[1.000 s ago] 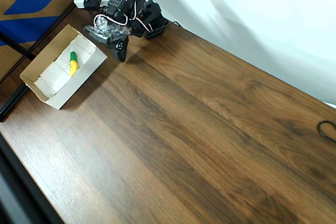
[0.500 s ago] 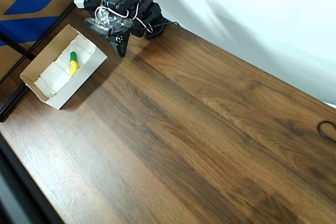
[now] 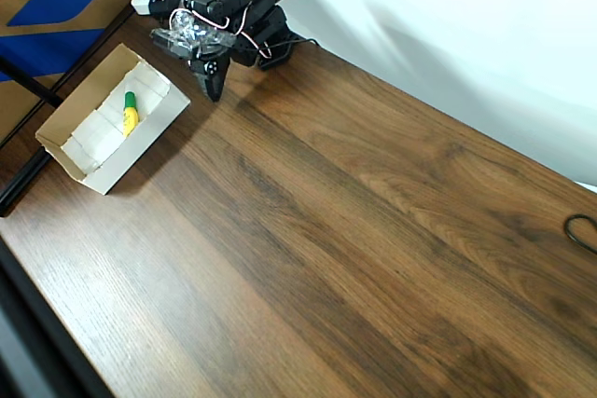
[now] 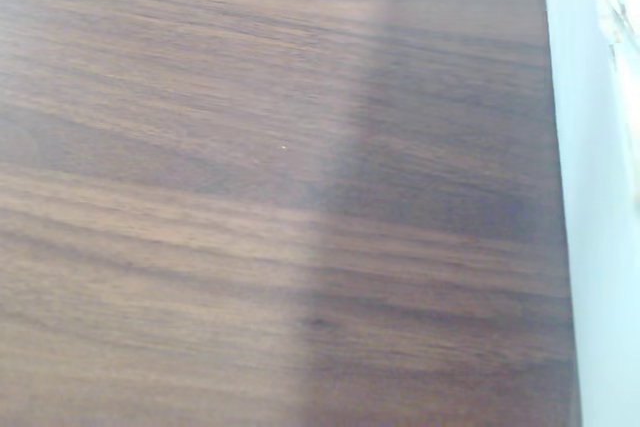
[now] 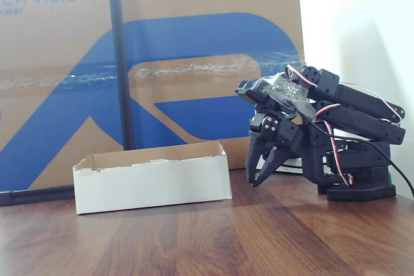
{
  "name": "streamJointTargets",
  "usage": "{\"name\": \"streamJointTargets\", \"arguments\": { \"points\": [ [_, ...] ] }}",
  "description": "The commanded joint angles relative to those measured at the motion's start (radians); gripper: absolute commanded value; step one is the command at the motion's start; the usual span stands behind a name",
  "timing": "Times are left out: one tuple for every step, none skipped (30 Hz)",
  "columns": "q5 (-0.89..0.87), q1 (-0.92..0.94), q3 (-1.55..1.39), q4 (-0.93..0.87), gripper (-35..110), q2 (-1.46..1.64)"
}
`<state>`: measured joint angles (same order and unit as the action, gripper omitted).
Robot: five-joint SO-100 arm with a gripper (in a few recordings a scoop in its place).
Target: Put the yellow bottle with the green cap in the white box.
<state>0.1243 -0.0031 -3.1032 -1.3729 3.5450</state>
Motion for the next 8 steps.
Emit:
{"name": "streamJointTargets", "arguments": {
  "points": [
    [-0.017,0.020,0.014,-0.146,0,0.025],
    [-0.018,0.020,0.014,-0.146,0,0.025],
    [-0.018,0.020,0.014,-0.146,0,0.025],
    [-0.017,0.020,0.014,-0.146,0,0.025],
    [-0.017,0.020,0.014,-0.146,0,0.025],
    [-0.015,0.018,0.014,-0.146,0,0.025],
    [-0.011,0.017,0.014,-0.146,0,0.025],
    [-0.008,0.017,0.014,-0.146,0,0.025]
  ]
}}
